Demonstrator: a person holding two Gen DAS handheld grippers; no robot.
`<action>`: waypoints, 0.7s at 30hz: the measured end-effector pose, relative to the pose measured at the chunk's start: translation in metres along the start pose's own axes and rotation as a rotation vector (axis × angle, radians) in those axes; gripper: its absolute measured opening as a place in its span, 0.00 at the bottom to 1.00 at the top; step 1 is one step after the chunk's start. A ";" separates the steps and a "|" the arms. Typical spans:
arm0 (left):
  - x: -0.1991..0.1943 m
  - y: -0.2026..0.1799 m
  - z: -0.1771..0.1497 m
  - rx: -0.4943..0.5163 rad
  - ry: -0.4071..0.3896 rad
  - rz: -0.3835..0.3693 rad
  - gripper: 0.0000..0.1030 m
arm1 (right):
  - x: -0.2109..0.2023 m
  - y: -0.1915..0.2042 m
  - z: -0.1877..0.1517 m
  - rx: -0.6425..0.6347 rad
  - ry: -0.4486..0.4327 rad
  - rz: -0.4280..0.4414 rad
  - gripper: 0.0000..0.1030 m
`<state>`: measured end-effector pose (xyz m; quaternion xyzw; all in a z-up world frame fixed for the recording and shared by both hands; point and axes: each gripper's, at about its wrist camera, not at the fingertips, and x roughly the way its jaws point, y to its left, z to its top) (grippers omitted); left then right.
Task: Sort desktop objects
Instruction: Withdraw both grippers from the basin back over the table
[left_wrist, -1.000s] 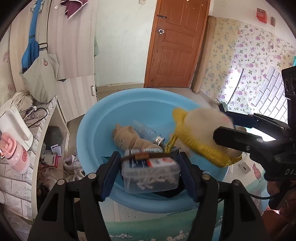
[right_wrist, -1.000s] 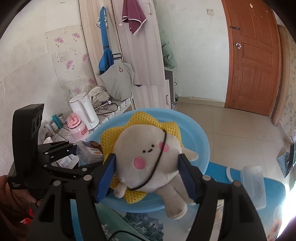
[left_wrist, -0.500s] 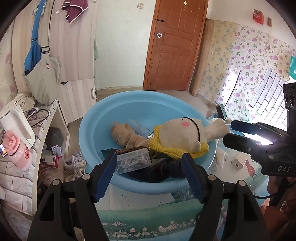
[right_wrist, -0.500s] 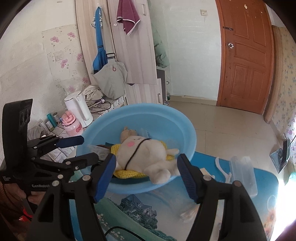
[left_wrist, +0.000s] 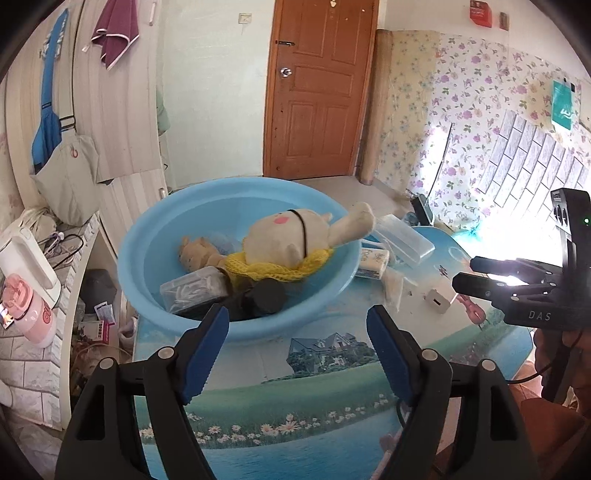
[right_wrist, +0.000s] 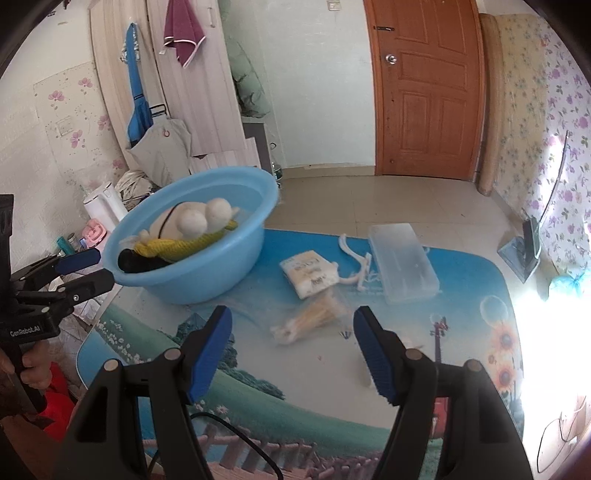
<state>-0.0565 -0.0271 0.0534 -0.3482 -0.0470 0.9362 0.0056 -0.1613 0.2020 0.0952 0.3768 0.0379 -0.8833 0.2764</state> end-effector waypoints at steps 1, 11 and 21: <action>0.001 -0.006 -0.001 0.013 0.004 -0.008 0.75 | -0.001 -0.005 -0.003 0.010 0.003 -0.007 0.66; 0.020 -0.061 -0.020 0.130 0.086 -0.082 0.75 | -0.009 -0.040 -0.033 0.054 0.034 -0.077 0.66; 0.046 -0.080 -0.019 0.186 0.144 -0.103 0.75 | -0.005 -0.067 -0.041 0.119 0.053 -0.081 0.66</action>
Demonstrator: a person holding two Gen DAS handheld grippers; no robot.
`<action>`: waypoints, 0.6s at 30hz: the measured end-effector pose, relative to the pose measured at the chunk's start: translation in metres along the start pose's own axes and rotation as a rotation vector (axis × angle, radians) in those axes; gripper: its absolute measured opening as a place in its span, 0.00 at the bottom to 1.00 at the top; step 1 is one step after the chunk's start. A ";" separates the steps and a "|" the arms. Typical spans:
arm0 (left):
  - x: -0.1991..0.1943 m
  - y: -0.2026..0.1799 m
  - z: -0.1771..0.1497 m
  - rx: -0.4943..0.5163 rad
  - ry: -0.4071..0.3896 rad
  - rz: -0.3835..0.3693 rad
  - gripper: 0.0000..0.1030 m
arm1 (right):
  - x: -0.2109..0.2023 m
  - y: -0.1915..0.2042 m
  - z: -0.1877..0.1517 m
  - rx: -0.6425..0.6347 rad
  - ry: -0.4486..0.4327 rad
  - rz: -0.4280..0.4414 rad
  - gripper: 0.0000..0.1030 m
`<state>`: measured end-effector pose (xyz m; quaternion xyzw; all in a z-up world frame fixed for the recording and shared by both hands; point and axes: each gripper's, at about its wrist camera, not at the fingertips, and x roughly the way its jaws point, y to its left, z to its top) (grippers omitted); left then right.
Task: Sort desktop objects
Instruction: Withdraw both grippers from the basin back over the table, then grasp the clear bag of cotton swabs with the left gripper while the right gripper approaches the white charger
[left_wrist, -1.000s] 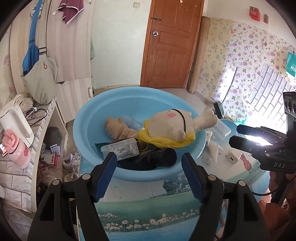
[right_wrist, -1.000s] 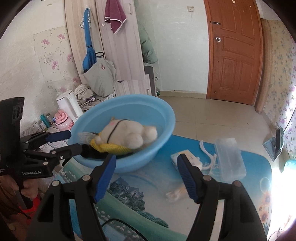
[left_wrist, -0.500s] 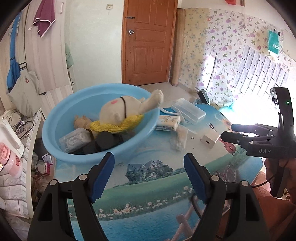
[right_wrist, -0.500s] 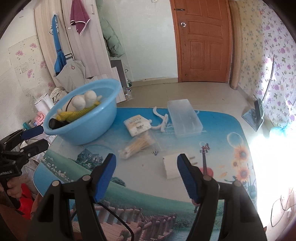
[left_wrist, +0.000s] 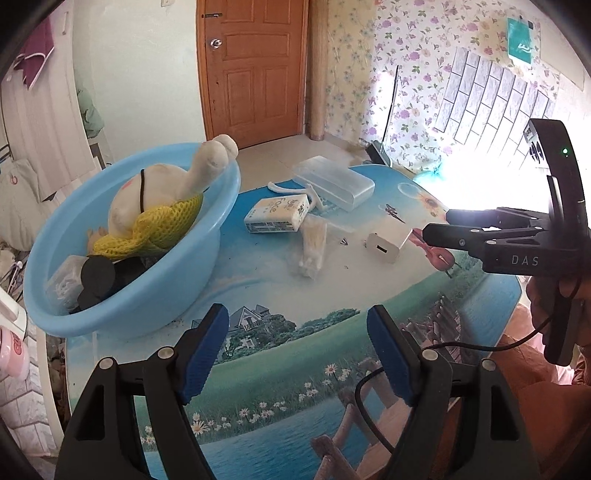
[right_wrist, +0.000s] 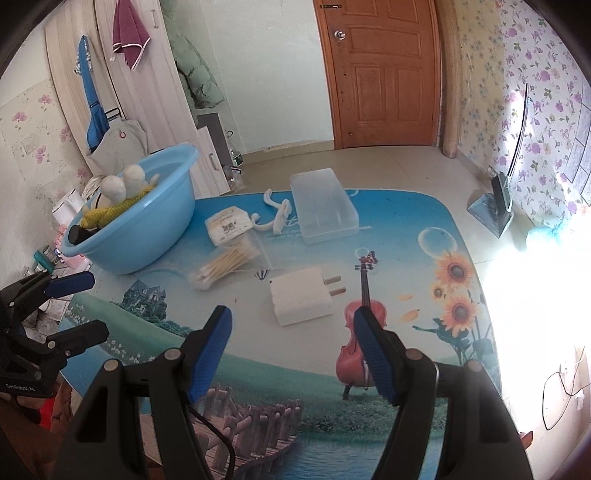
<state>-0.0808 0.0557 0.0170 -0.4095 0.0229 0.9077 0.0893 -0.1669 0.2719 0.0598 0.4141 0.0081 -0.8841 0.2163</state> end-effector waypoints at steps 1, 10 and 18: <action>0.004 -0.003 0.002 0.017 0.006 0.004 0.75 | 0.001 -0.001 0.001 0.001 -0.001 0.000 0.66; 0.049 -0.026 0.027 0.120 0.049 -0.002 0.75 | 0.017 -0.014 0.004 0.015 0.024 0.016 0.66; 0.075 -0.033 0.037 0.173 0.065 0.004 0.74 | 0.029 -0.020 0.007 0.009 0.042 0.022 0.66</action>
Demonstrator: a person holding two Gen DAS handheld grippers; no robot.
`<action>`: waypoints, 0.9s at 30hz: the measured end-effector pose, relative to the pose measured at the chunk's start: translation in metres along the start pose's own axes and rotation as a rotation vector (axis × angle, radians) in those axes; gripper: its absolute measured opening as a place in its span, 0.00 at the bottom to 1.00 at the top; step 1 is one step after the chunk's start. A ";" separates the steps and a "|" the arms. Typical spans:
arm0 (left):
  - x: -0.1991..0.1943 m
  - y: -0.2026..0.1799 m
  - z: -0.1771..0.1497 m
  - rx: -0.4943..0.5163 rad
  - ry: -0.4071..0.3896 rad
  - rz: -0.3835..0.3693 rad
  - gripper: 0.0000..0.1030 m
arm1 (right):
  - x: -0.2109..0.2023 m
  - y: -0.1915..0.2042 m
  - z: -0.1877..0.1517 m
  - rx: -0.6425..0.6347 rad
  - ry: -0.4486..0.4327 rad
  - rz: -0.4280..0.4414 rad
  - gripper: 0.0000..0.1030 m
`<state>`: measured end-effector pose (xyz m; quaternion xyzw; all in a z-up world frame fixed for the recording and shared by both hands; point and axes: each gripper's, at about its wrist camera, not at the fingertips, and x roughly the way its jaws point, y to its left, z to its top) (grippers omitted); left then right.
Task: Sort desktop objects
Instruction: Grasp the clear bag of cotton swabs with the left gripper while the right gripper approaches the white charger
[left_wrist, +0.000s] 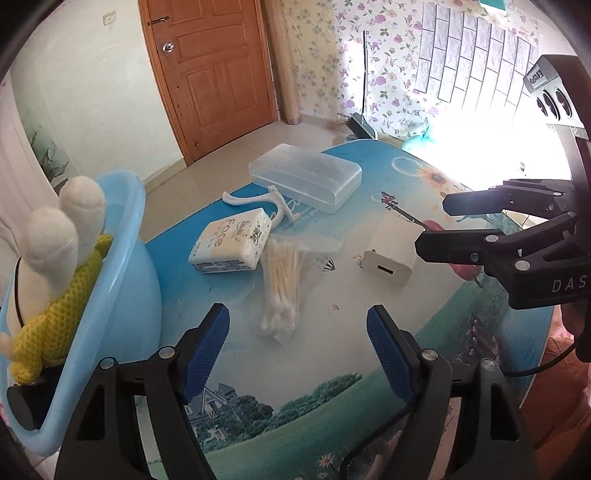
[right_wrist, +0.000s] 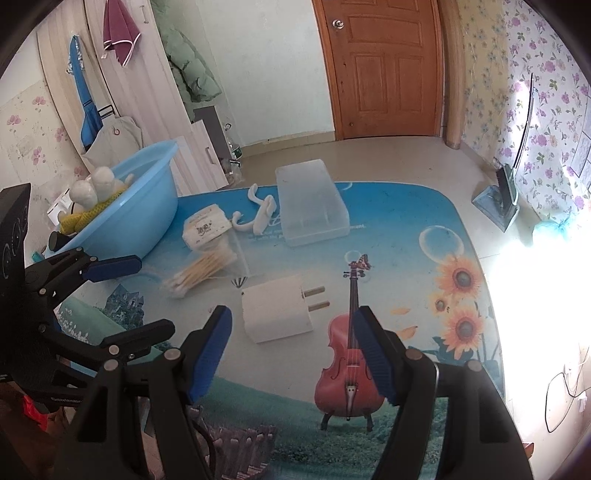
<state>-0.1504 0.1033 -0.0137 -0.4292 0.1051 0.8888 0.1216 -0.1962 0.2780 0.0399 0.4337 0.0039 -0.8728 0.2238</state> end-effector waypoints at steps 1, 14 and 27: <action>0.002 0.000 0.001 0.003 -0.002 0.008 0.74 | 0.002 0.000 0.000 0.000 0.004 0.002 0.66; 0.020 0.004 0.002 0.005 0.035 0.013 0.18 | 0.013 0.003 0.000 -0.030 0.037 0.012 0.66; 0.001 0.016 -0.019 -0.062 0.043 -0.039 0.13 | 0.017 0.015 -0.002 -0.048 0.052 0.018 0.41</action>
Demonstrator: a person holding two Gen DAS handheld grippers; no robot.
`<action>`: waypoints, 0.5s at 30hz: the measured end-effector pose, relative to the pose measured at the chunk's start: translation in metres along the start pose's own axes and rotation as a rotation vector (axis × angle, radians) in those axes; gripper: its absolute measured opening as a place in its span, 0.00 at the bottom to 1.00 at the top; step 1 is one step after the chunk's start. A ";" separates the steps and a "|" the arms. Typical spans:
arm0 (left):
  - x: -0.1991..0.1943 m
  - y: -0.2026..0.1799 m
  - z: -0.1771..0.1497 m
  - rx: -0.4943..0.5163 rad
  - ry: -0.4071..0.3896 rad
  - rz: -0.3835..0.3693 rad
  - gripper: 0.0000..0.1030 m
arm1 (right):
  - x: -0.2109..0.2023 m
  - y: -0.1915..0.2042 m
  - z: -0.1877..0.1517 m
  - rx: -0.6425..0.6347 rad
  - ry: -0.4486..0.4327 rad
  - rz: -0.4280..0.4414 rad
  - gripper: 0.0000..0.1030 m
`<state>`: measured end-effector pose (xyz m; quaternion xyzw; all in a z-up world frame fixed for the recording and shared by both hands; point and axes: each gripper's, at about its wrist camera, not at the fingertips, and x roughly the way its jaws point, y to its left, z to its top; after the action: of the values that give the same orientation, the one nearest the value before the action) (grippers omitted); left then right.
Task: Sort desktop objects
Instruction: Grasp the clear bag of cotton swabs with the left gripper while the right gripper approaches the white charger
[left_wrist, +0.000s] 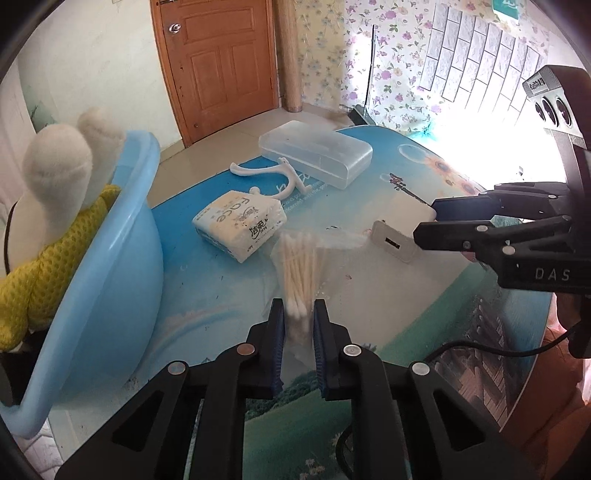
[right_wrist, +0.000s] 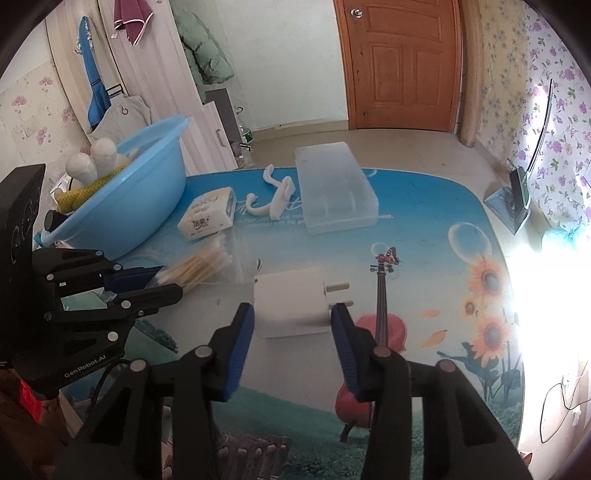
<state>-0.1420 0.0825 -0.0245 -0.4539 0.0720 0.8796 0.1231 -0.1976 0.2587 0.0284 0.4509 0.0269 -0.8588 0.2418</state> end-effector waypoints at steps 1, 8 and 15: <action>-0.003 0.002 -0.004 -0.007 -0.001 0.002 0.13 | -0.001 0.000 -0.001 0.006 -0.001 0.002 0.37; -0.020 0.013 -0.032 -0.037 -0.002 -0.008 0.13 | -0.006 0.009 -0.008 -0.018 0.016 -0.004 0.27; -0.043 0.025 -0.060 -0.074 -0.001 0.008 0.13 | -0.011 0.022 -0.018 -0.009 0.025 -0.020 0.40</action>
<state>-0.0782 0.0373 -0.0237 -0.4576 0.0410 0.8823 0.1026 -0.1693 0.2483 0.0301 0.4600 0.0385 -0.8554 0.2348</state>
